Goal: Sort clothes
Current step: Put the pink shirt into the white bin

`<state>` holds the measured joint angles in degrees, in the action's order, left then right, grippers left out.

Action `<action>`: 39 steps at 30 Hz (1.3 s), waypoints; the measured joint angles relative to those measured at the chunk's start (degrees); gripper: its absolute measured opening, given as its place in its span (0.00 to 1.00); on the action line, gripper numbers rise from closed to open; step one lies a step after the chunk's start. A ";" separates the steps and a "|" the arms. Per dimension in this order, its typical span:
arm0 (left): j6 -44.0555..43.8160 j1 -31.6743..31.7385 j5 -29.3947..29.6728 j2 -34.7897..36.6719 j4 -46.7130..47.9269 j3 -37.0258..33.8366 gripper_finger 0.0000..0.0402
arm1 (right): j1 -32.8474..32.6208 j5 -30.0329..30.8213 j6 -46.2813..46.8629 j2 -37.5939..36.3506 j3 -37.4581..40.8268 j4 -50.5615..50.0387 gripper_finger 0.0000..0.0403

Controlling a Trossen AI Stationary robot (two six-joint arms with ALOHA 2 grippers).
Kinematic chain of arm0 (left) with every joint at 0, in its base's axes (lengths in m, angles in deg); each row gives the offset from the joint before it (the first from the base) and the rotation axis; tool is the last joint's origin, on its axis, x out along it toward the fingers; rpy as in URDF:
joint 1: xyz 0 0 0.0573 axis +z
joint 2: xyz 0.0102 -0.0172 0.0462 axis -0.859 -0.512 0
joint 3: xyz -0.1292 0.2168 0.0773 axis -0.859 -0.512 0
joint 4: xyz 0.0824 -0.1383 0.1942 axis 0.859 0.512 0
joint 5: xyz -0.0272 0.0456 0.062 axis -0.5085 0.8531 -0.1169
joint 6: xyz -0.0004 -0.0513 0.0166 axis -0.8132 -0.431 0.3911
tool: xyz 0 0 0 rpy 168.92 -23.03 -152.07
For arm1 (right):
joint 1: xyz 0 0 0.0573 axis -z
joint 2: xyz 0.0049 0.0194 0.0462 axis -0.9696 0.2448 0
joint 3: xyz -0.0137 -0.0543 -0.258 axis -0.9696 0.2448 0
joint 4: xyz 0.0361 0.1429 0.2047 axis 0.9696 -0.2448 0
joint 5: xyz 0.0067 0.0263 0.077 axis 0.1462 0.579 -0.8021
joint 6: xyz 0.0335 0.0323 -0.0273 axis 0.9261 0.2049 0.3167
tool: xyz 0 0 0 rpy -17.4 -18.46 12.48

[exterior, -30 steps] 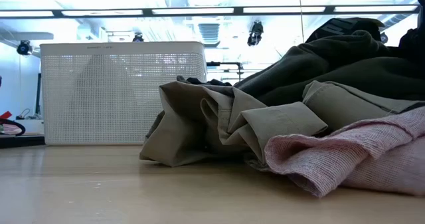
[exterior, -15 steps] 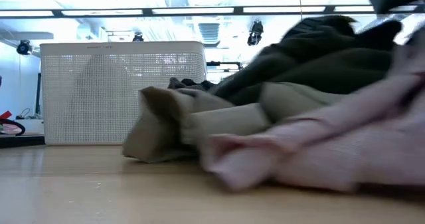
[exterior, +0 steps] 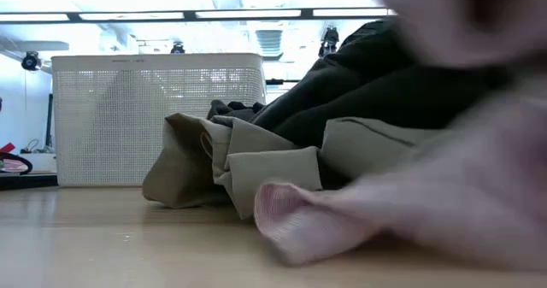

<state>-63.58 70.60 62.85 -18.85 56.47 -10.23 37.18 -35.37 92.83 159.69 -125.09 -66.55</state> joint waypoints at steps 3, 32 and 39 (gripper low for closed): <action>0.32 0.00 -0.01 0.04 -0.39 0.00 0.00 | 0.29 5.46 -4.75 -0.12 -5.07 -0.01 0.02; 2.98 0.00 0.65 0.84 -4.76 -0.02 0.00 | 21.00 23.89 -74.64 12.04 -47.05 38.81 0.02; 4.59 0.04 5.45 0.55 -4.54 0.00 0.00 | 30.11 9.49 -80.35 11.99 -47.05 55.92 0.02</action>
<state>-59.00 70.65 68.30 -18.30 51.93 -10.24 67.28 -25.87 12.49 171.68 -172.14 -10.64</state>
